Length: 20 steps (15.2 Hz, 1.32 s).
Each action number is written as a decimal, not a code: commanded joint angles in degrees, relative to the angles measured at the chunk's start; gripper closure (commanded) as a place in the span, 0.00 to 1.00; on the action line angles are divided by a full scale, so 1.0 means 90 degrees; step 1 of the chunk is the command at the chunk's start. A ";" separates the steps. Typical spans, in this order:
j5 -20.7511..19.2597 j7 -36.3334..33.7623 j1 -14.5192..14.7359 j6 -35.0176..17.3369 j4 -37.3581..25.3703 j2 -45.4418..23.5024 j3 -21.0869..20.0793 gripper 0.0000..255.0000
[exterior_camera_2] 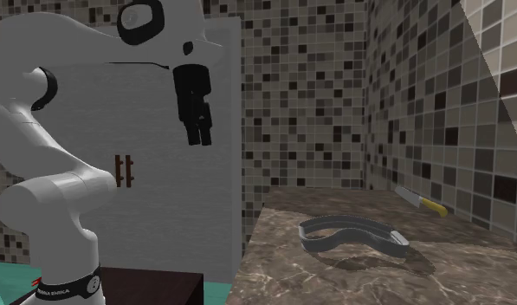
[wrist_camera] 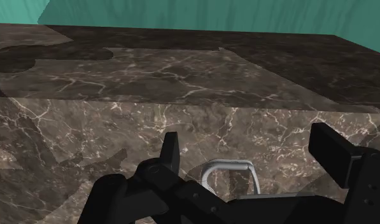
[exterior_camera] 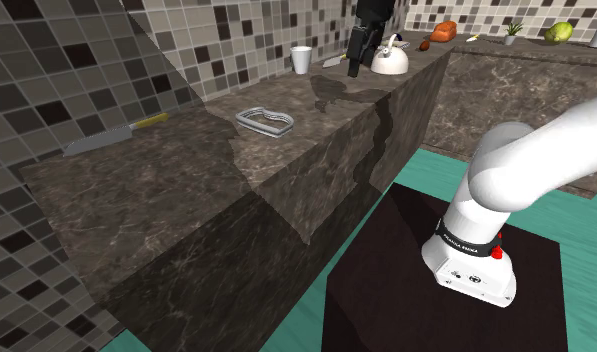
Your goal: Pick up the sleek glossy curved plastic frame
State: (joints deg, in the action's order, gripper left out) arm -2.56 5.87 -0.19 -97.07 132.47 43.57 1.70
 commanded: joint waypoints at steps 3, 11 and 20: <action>-0.0029 0.0114 0.0035 -0.0307 -0.0110 -0.0461 0.0040 0.00; -0.0086 0.0562 0.0168 -0.1295 -0.0881 -0.2399 0.0163 0.00; -0.0061 0.1050 0.0268 -0.1878 -0.2359 -0.4659 0.0194 0.00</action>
State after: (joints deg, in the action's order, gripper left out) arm -3.13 15.08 2.02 -113.45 112.85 4.01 3.61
